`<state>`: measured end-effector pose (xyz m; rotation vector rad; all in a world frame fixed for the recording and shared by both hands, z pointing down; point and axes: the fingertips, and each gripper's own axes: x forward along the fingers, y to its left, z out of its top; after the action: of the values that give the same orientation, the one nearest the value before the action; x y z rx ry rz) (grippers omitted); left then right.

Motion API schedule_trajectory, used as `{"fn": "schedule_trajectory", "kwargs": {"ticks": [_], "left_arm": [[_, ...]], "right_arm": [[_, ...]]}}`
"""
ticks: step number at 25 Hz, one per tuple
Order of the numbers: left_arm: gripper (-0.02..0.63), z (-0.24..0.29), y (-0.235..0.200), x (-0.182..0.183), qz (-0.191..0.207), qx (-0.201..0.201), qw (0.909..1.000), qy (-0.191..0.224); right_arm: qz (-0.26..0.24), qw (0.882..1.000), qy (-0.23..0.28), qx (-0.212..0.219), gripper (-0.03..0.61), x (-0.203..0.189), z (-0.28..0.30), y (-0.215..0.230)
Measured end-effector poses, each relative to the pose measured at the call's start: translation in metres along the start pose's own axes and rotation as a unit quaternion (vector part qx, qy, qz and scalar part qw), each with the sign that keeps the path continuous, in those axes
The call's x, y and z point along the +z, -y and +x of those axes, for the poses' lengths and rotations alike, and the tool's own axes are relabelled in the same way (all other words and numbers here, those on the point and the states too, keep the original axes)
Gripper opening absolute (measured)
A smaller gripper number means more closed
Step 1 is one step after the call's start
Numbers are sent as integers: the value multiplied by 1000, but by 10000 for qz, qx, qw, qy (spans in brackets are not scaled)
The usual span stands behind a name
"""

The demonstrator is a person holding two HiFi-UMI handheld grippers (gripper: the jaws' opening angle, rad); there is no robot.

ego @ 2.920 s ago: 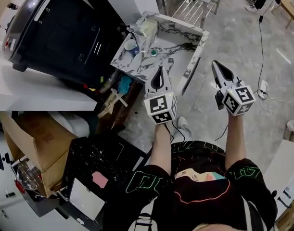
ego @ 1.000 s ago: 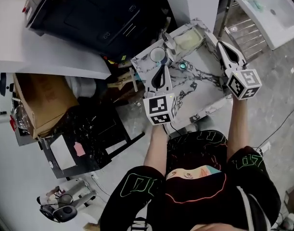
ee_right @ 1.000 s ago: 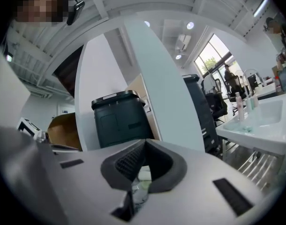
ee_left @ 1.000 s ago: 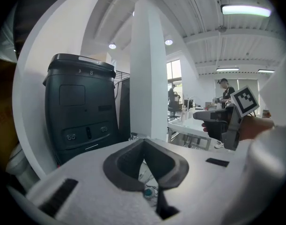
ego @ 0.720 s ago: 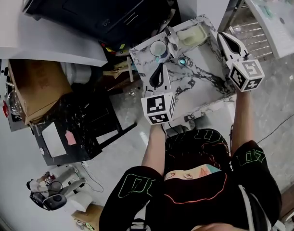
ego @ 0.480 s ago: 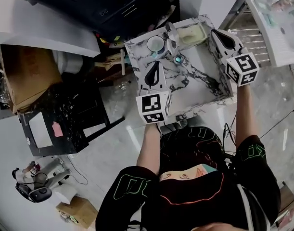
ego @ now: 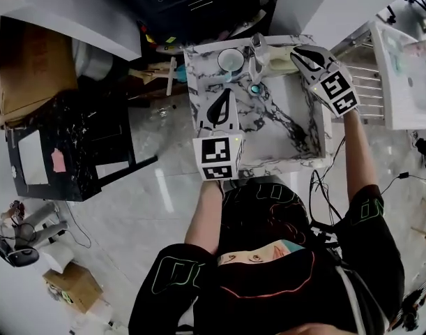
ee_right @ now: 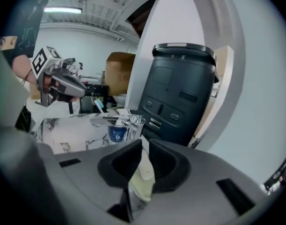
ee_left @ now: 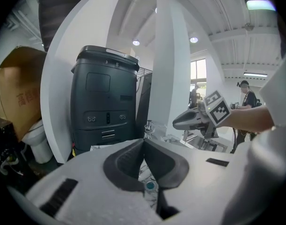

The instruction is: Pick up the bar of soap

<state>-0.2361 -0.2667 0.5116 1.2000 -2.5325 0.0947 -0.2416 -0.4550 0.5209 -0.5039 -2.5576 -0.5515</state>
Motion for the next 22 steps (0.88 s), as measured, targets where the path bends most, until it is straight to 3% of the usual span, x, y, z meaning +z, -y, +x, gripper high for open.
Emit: {"fn": "schedule_trajectory", "kwargs": {"ticks": [9, 14, 22], "left_arm": [[8, -3, -10, -18, -104, 273, 9992, -283], [8, -4, -13, -28, -130, 373, 9980, -491], [8, -4, -19, -36, -123, 479, 9969, -618]], "right_arm": [[-709, 9816, -1233, 1273, 146, -53, 52, -14], [-996, 9682, -1655, 1590, 173, -73, 76, -14], [-1714, 9482, -2028, 1743, 198, -89, 98, -18]]}}
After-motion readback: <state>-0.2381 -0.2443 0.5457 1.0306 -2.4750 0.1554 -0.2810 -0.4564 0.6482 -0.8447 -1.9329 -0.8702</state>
